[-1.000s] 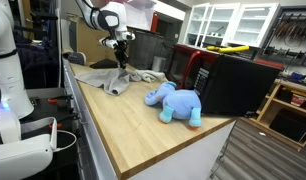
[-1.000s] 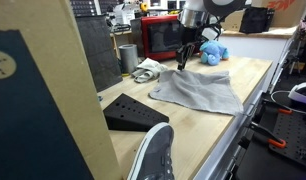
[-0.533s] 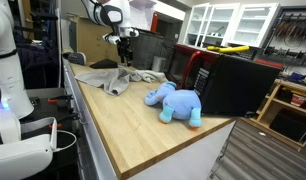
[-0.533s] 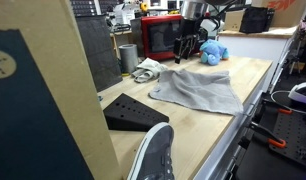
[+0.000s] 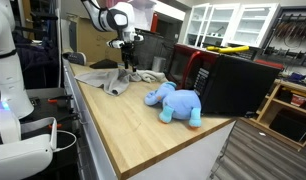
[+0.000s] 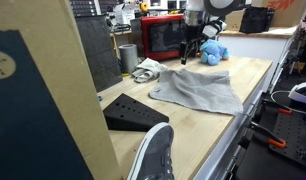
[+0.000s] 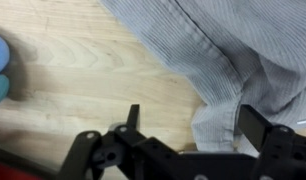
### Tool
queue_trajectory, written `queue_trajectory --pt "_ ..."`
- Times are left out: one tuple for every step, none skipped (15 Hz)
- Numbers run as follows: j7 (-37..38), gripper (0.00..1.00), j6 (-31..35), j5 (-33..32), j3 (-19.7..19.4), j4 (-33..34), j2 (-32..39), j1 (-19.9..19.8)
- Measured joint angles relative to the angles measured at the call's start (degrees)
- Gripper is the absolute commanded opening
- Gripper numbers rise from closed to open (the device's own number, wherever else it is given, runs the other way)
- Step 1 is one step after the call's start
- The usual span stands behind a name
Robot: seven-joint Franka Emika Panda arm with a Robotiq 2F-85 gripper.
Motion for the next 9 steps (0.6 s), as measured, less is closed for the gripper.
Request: queue_trajectory --pt "0.0 1.0 -0.05 -0.63 -0.13 0.0 0.97 0.0" --pt "0.0 0.96 -0.05 -0.95 -0.16 0.01 1.98 0.02" --pt "0.0 0.74 -0.05 -0.98 -0.16 0.04 2.94 0.08" --pt "0.0 0.72 -0.05 -0.97 -0.16 0.14 3.93 0.18" --pt "0.0 0.69 -0.01 -0.86 -0.16 0.31 4.86 0.29" --pt "-0.07 0.63 0.01 -0.53 -0.16 0.55 5.67 0.43" --pt "-0.22 0.53 0.13 0.07 -0.16 0.82 6.33 0.57" --pt "-0.4 0.46 0.35 0.76 -0.16 1.11 6.87 0.73" --pt "-0.65 0.38 0.64 1.54 -0.15 1.35 7.24 0.91"
